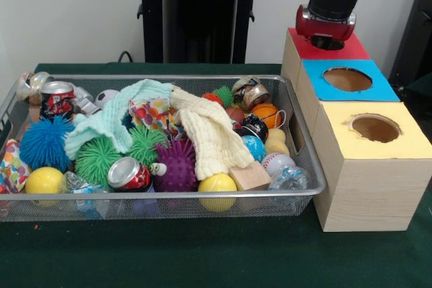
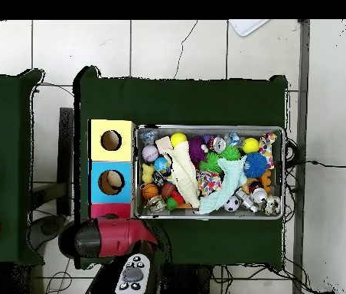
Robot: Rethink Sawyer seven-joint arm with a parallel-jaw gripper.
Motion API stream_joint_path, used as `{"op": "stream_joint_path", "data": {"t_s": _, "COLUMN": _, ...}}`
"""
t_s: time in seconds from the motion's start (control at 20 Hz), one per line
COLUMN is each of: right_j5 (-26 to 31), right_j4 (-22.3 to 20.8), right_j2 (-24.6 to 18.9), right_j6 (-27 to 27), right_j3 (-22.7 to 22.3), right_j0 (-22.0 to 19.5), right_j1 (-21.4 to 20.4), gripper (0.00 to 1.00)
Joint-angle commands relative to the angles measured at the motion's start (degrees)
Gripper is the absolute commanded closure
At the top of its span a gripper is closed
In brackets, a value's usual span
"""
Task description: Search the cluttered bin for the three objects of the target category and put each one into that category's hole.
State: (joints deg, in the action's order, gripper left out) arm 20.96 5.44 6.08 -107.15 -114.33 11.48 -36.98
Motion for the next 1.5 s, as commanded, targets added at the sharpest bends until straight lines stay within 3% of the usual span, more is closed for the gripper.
{"op": "stream_joint_path", "data": {"t_s": 0.05, "right_j5": 13.8, "right_j4": 1.84, "right_j2": -1.52, "right_j6": -8.59, "right_j3": 2.3, "right_j0": 0.3, "right_j1": -7.84, "gripper": 1.0}}
{"op": "stream_joint_path", "data": {"t_s": 0.3, "right_j5": 19.42, "right_j4": 2.06, "right_j2": -1.37, "right_j6": -9.35, "right_j3": 0.7, "right_j0": 0.88, "right_j1": -12.91, "gripper": 1.0}}
{"op": "stream_joint_path", "data": {"t_s": 0.5, "right_j5": 21.15, "right_j4": 1.89, "right_j2": -1.53, "right_j6": -9.17, "right_j3": 1.63, "right_j0": 0.47, "right_j1": -13.64, "gripper": 1.0}}
{"op": "stream_joint_path", "data": {"t_s": 0.7, "right_j5": 20.01, "right_j4": 1.18, "right_j2": -1.69, "right_j6": -8.47, "right_j3": 1.15, "right_j0": 0.23, "right_j1": -14.27, "gripper": 1.0}}
{"op": "stream_joint_path", "data": {"t_s": 0.95, "right_j5": 17.55, "right_j4": -2.68, "right_j2": -0.11, "right_j6": -5.59, "right_j3": 0.49, "right_j0": -0.75, "right_j1": -14.72, "gripper": 1.0}}
{"op": "stream_joint_path", "data": {"t_s": 1.2, "right_j5": 14.97, "right_j4": -6.02, "right_j2": -0.41, "right_j6": 0.66, "right_j3": 0.59, "right_j0": -6.25, "right_j1": -15.27, "gripper": 1.0}}
{"op": "stream_joint_path", "data": {"t_s": 1.5, "right_j5": 12.99, "right_j4": -8.32, "right_j2": -4.98, "right_j6": 7.43, "right_j3": -0.94, "right_j0": -14.79, "right_j1": -16.82, "gripper": 1.0}}
